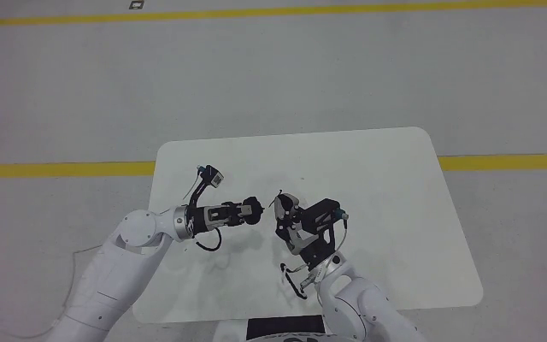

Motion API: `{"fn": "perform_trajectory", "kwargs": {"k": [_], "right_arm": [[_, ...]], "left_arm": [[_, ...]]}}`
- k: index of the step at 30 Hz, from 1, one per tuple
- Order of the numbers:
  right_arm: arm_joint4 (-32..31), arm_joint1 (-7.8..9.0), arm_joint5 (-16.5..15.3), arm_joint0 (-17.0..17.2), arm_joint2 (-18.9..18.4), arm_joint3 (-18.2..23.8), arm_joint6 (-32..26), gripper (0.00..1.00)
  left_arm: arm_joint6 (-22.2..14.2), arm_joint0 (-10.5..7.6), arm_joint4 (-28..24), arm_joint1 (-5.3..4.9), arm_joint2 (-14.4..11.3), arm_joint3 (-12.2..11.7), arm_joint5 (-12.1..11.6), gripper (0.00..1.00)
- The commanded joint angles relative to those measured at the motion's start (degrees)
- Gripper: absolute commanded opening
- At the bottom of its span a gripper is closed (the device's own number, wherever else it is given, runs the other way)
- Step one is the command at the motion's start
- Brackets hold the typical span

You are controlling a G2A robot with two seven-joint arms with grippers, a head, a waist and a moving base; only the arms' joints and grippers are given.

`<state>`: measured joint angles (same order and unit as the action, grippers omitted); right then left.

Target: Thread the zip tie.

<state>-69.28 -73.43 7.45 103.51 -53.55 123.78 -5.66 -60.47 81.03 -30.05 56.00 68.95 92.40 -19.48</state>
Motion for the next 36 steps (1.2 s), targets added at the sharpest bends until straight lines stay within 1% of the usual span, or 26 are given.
{"fn": "perform_trajectory", "kwargs": {"k": [1,27,29,32,36], "right_arm": [[0.0,0.0,0.0,0.0,0.0,0.0,0.0,0.0],[0.0,0.0,0.0,0.0,0.0,0.0,0.0,0.0],[0.0,0.0,0.0,0.0,0.0,0.0,0.0,0.0],[0.0,0.0,0.0,0.0,0.0,0.0,0.0,0.0],[0.0,0.0,0.0,0.0,0.0,0.0,0.0,0.0]], "left_arm": [[0.0,0.0,0.0,0.0,0.0,0.0,0.0,0.0],[0.3,0.01,0.1,0.01,0.0,0.0,0.1,0.0],[1.1,-0.33,1.6,-0.03,-0.2,0.5,0.7,0.0],[0.9,-0.72,3.6,-0.25,0.1,0.5,0.6,0.0],[1.6,-0.18,6.9,-0.52,0.3,0.9,0.0,0.0]]}}
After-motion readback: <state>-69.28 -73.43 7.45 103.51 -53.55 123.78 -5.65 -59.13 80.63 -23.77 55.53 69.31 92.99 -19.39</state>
